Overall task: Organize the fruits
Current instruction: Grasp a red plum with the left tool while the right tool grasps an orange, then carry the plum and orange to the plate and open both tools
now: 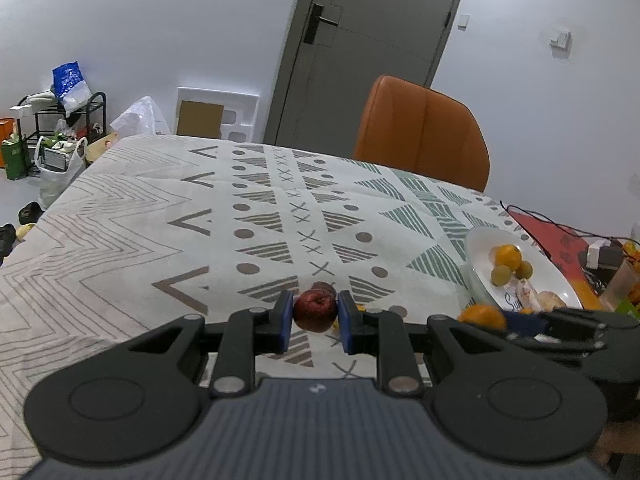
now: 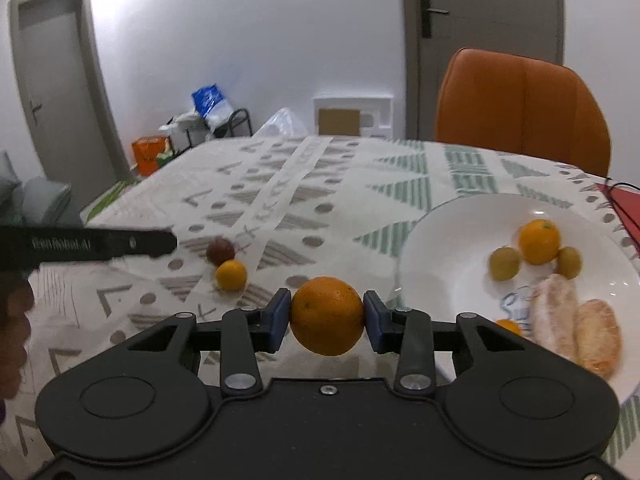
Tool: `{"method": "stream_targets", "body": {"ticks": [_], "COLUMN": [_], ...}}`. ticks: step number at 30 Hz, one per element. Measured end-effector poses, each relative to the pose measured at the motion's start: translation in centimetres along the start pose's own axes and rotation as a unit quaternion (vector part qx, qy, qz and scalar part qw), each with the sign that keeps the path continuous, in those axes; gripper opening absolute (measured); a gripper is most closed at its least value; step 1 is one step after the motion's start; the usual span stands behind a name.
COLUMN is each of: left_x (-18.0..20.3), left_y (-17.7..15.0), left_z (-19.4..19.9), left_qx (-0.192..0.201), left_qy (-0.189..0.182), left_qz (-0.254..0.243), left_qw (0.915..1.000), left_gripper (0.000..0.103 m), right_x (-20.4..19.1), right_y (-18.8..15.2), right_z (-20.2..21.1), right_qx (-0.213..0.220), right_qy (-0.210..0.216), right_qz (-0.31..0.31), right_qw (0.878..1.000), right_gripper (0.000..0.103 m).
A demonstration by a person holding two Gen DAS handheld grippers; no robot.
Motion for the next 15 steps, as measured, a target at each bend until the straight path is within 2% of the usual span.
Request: {"method": "stream_targets", "body": {"ticks": [8, 15], "left_x": [2.4, 4.7], "left_y": [-0.7, -1.3], "left_z": [-0.4, -0.8], "left_qx": [-0.002, -0.007], "left_qy": [-0.008, -0.02], "left_qz": [-0.017, -0.036], "left_qw": [0.9998, 0.9991], "left_gripper": [0.022, 0.022], "right_x": [2.5, 4.9], "right_y": [-0.4, -1.8], "right_z": [2.4, 3.8], "right_qx": [0.032, 0.033], "right_qy": [-0.021, -0.043], "right_qz": [-0.028, -0.049], "right_qw": [0.999, 0.997], "right_gripper": [0.037, 0.037]}}
Point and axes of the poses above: each gripper's, at about its wrist camera, not at the fingertips, and z roughly against the way its jaws point, x to its right, y to its top, the point moved 2 cm from there along -z, roughly the way its jaws point, and after that the axes turned 14 degrees about z, right-handed, at the moved point
